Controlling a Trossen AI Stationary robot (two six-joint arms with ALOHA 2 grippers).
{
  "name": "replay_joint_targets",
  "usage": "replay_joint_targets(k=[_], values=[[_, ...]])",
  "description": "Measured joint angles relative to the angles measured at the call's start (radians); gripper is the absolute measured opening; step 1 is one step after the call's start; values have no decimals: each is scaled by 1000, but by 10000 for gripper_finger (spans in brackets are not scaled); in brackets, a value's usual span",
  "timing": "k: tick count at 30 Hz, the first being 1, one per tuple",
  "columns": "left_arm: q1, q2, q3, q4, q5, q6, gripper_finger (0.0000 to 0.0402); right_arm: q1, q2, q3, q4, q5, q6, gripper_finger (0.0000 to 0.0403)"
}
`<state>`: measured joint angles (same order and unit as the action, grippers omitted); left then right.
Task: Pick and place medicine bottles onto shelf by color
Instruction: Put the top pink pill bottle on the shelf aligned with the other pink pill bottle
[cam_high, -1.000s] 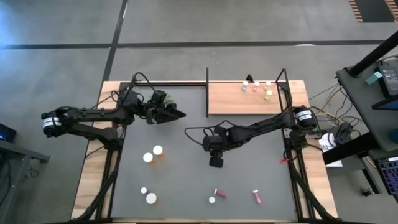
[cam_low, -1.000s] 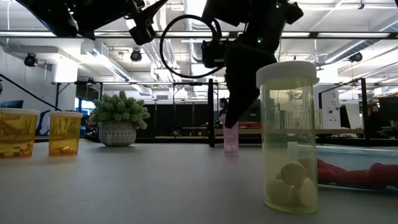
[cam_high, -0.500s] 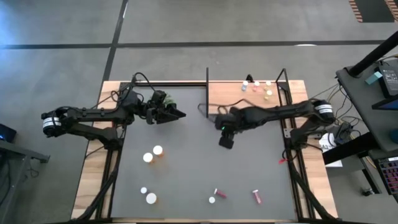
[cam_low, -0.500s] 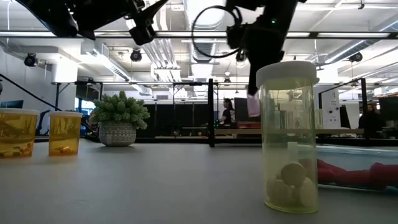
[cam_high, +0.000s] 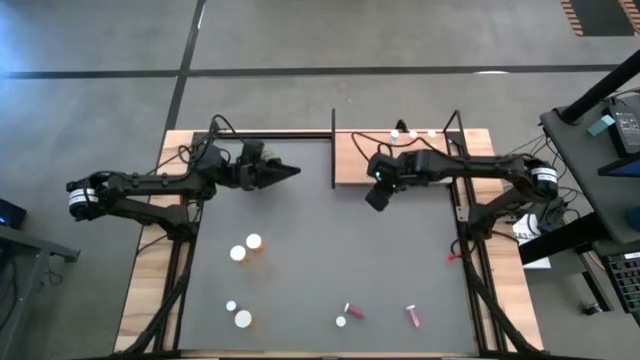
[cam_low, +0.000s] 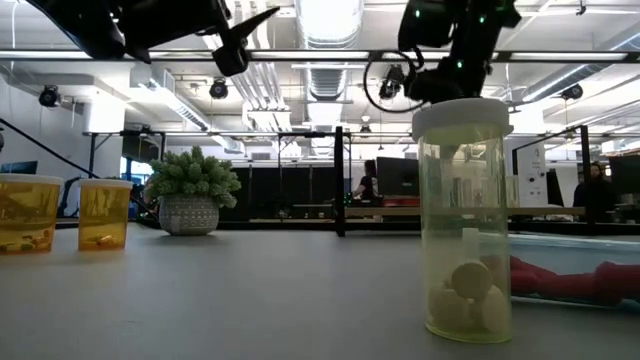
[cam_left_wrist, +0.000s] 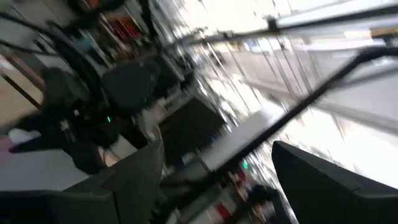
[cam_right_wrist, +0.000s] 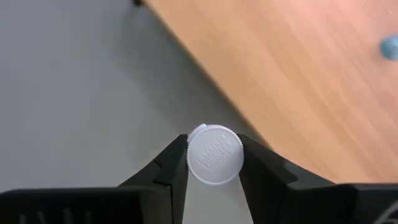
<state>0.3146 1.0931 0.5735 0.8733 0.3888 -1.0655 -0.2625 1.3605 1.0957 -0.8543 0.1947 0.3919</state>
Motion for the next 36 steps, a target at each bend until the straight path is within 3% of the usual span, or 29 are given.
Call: replay_joint_targets(k=[13, 22, 36], values=[[55, 0, 16, 1, -114, 7, 283, -246, -1, -17, -1, 0, -231, 113], [62, 0, 12, -1, -163, 30, 283, -426, -3, -19, -3, -6, -274, 120], [74, 0, 10, -1, -224, 60, 283, -501, -3, -20, 12, -11, -337, 121]])
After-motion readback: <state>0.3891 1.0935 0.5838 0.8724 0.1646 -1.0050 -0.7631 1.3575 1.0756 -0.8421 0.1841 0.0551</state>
